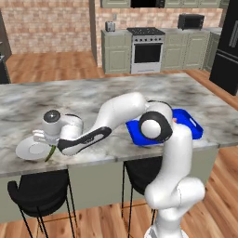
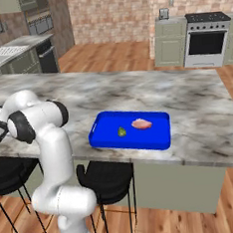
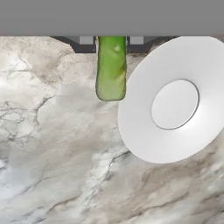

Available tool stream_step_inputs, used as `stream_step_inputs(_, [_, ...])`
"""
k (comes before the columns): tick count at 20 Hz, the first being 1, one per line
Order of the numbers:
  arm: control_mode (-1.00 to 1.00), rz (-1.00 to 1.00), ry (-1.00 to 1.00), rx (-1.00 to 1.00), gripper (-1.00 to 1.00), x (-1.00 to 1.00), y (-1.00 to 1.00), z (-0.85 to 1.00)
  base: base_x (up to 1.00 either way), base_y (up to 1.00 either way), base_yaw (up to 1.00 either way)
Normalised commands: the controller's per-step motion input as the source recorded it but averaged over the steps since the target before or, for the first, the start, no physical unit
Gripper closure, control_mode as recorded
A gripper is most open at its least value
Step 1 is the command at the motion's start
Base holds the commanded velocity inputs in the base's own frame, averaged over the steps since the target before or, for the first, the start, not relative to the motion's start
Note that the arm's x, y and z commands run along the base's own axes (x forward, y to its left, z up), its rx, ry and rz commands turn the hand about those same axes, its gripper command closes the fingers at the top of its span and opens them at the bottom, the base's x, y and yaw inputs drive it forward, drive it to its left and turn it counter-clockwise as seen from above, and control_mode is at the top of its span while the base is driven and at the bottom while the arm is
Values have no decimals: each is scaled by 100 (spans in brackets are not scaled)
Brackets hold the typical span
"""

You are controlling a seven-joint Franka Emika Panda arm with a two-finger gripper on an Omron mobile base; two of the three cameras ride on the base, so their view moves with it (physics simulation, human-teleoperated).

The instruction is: Create a steak meal by picking up the steak and asparagus from the tray and placing them on the plate. Leave the brussel sprout on the tray.

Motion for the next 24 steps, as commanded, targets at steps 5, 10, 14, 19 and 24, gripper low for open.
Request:
stream_step_inputs(5, [-100, 0, 0, 0, 100, 30, 17, -4, 0, 0, 0])
stream_step_inputs(10, [-100, 0, 0, 0, 100, 35, 5, -6, 0, 0, 0])
stream_step_inputs(14, [-100, 0, 0, 0, 100, 35, 4, -15, 0, 0, 0])
stream_step_inputs(19, [-100, 0, 0, 0, 100, 37, 11, -19, 0, 0, 0])
stream_step_inputs(24, [-100, 0, 0, 0, 100, 34, 23, -16, 0, 0, 0])
